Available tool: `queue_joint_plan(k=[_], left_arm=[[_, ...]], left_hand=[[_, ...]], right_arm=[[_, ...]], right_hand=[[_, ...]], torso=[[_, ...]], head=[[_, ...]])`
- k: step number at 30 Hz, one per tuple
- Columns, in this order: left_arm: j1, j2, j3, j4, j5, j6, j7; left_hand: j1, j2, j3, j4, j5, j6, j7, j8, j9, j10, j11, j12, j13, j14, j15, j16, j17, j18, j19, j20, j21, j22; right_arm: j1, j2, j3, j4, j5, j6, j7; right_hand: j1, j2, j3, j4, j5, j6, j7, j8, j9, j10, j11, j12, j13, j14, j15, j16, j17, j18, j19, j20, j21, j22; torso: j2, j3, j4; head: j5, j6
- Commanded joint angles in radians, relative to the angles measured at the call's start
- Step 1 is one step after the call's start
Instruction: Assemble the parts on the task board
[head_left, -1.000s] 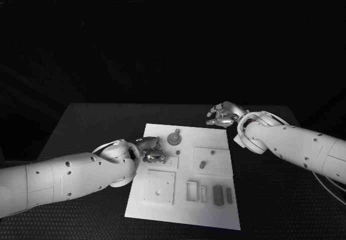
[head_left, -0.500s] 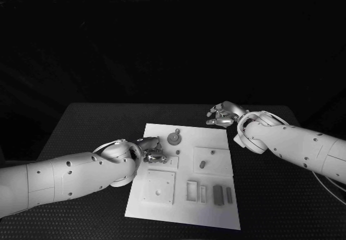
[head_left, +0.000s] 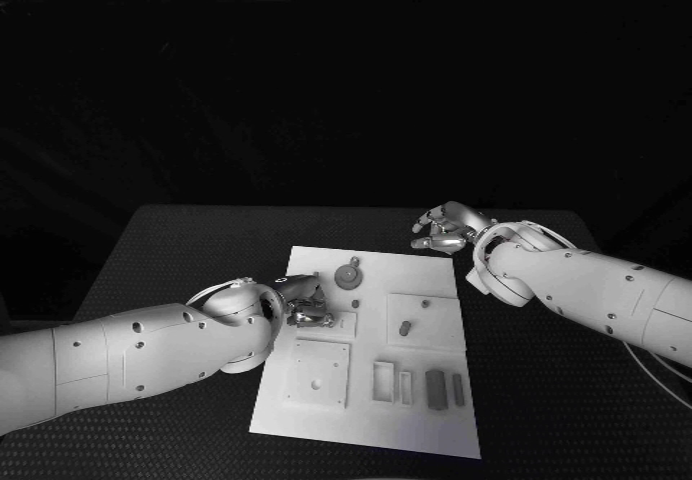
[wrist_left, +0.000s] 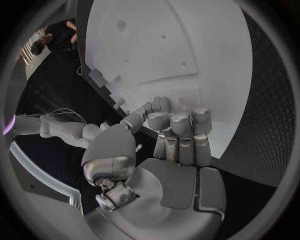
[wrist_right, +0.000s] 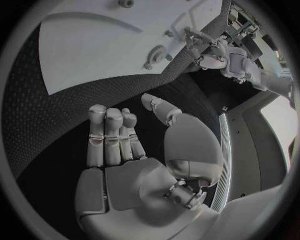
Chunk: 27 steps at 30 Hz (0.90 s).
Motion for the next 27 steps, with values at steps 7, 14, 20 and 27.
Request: queue_joint_plan(k=[7, 14, 20, 27], left_arm=[[-0.006, -0.001, -0.005, -0.009, -0.022, 0.039, -0.028], [-0.006, -0.001, -0.005, -0.01, -0.027, 0.037, -0.034], [-0.006, -0.003, -0.005, -0.012, -0.032, 0.03, -0.043], [-0.006, -0.004, -0.005, -0.013, -0.03, 0.046, -0.042]], left_hand=[[0.031, 0.01, -0.012, 0.001, -0.007, 0.14, -0.068, 0.003, 0.002, -0.028, -0.023, 0.003, -0.001, 0.0, -0.004, 0.004, -0.001, 0.018, 0.004, -0.087, 0.0, 0.012], [0.035, 0.017, -0.026, 0.015, -0.038, 0.141, -0.068, 0.001, 0.002, -0.028, -0.023, 0.005, -0.001, 0.003, -0.003, 0.006, -0.002, 0.017, 0.007, -0.085, -0.002, 0.01], [0.015, 0.037, -0.039, 0.021, -0.019, 0.147, -0.07, 0.004, 0.002, -0.026, -0.024, 0.012, 0.001, 0.008, -0.002, 0.012, 0.0, 0.017, 0.009, -0.084, -0.002, 0.011], [-0.074, 0.103, -0.02, -0.006, 0.068, 0.153, -0.072, 0.008, 0.0, -0.029, -0.027, 0.025, 0.003, 0.01, -0.001, 0.022, 0.001, 0.018, 0.005, -0.083, 0.0, 0.016]], right_arm=[[0.0, 0.001, 0.0, 0.001, -0.006, 0.01, 0.004], [0.0, 0.002, 0.0, 0.0, -0.006, 0.01, 0.004], [0.0, 0.001, 0.0, 0.0, -0.006, 0.01, 0.004], [0.0, 0.001, 0.0, 0.001, -0.006, 0.011, 0.004]], right_hand=[[-0.013, 0.0, -0.005, 0.002, 0.007, 0.023, 0.017, 0.003, -0.001, -0.11, 0.016, 0.003, -0.002, -0.004, 0.001, 0.007, -0.001, 0.046, 0.007, -0.004, -0.003, 0.017], [-0.015, 0.001, -0.006, 0.004, 0.008, 0.023, 0.017, 0.003, -0.001, -0.11, 0.016, 0.003, -0.003, -0.004, 0.001, 0.007, -0.002, 0.046, 0.007, -0.004, -0.003, 0.017], [-0.016, 0.001, -0.006, 0.004, 0.009, 0.023, 0.017, 0.003, -0.001, -0.11, 0.016, 0.003, -0.003, -0.004, 0.001, 0.007, -0.002, 0.046, 0.007, -0.004, -0.003, 0.017], [-0.016, 0.001, -0.006, 0.004, 0.01, 0.023, 0.017, 0.003, -0.001, -0.11, 0.016, 0.004, -0.003, -0.004, 0.001, 0.007, -0.002, 0.046, 0.007, -0.004, -0.003, 0.017]], torso=[[0.0, 0.0004, 0.0], [0.0, 0.0006, -0.0008], [0.0, 0.0006, -0.0005], [0.0, 0.0004, -0.0008]], head=[[0.002, 0.001], [0.003, 0.002], [0.003, 0.001], [0.004, 0.0]])
